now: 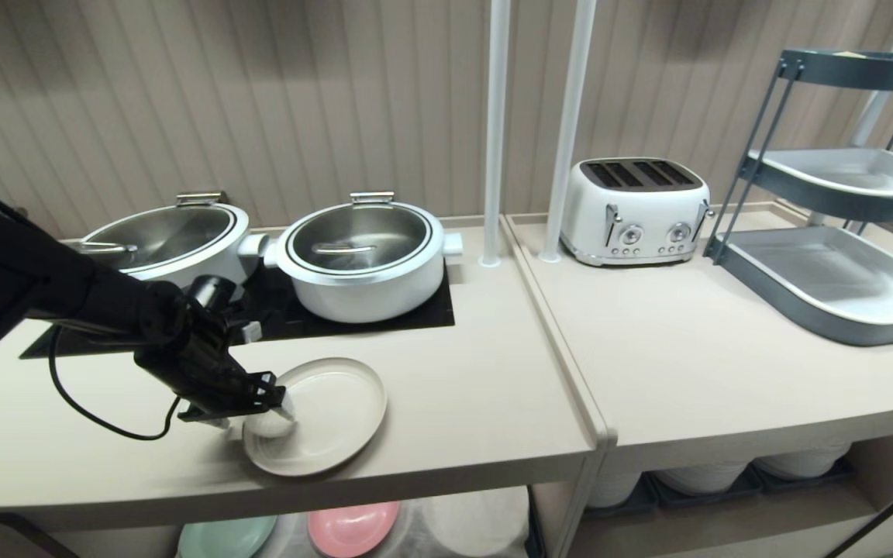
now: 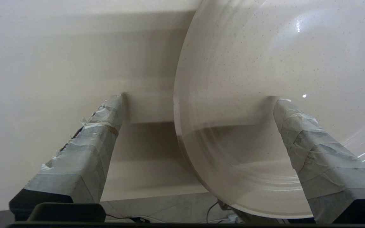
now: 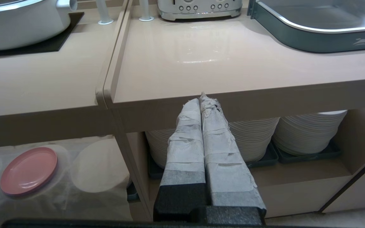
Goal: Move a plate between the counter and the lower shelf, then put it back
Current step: Pick up the plate
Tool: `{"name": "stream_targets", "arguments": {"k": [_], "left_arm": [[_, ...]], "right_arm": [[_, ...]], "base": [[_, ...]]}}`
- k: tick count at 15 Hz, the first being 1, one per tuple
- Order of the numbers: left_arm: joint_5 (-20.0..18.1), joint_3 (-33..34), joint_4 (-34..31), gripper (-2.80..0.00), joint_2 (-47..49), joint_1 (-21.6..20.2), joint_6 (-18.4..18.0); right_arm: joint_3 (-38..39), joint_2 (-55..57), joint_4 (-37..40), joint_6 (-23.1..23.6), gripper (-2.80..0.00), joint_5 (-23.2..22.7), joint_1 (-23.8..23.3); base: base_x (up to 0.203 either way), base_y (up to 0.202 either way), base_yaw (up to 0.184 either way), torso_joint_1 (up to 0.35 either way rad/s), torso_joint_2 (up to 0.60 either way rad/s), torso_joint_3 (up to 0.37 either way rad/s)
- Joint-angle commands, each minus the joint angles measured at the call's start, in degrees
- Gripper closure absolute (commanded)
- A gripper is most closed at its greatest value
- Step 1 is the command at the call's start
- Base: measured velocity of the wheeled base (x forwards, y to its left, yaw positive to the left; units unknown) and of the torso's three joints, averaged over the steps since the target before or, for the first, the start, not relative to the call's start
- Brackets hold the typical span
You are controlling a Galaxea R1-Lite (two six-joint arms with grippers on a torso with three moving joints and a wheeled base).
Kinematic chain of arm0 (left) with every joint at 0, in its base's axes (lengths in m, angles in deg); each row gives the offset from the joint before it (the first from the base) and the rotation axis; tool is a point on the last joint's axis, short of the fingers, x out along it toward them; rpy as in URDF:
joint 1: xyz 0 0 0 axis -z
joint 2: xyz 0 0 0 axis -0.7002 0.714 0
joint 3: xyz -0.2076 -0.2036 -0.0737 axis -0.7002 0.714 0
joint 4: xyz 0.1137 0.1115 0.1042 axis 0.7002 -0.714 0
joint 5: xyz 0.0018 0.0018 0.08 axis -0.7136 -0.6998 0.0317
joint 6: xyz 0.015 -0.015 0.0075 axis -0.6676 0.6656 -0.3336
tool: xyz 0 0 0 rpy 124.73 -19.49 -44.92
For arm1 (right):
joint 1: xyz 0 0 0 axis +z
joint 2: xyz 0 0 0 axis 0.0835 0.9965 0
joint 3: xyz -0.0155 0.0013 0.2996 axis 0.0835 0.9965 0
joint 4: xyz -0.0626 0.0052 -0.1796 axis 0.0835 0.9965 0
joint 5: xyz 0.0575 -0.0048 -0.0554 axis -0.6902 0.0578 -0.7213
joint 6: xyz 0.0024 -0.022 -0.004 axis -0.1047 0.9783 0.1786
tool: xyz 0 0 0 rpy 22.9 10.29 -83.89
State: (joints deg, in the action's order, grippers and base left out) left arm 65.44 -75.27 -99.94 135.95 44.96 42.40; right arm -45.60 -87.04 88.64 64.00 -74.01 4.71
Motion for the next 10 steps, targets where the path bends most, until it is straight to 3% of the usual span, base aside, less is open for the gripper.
{"name": "stream_targets", "arguments": {"k": [1,3,4,10], "left_arm": [[-0.04,0.03,-0.11,-2.80,-0.08,-0.08,0.12],[-0.04,0.14,0.60,-2.80,-0.08,-0.08,0.14],[-0.28,0.22,1.07,0.00,-0.17,0.00,0.14],[-0.04,0.22,1.21,0.00,0.51,-0.24,0.41]], "right_arm": [[0.00,0.00,-0.02,0.00,0.00,0.01,-0.01],[0.00,0.00,-0.02,0.00,0.00,0.01,-0.01],[0.00,0.00,-0.02,0.00,0.00,0.01,-0.01],[0.00,0.00,-0.02,0.00,0.00,0.01,-0.01]], "base": [[0.000,0.000,0.000,0.000,0.00,0.000],[0.000,0.000,0.000,0.000,0.00,0.000],[0.000,0.000,0.000,0.000,0.00,0.000],[0.000,0.000,0.000,0.000,0.00,0.000]]}}
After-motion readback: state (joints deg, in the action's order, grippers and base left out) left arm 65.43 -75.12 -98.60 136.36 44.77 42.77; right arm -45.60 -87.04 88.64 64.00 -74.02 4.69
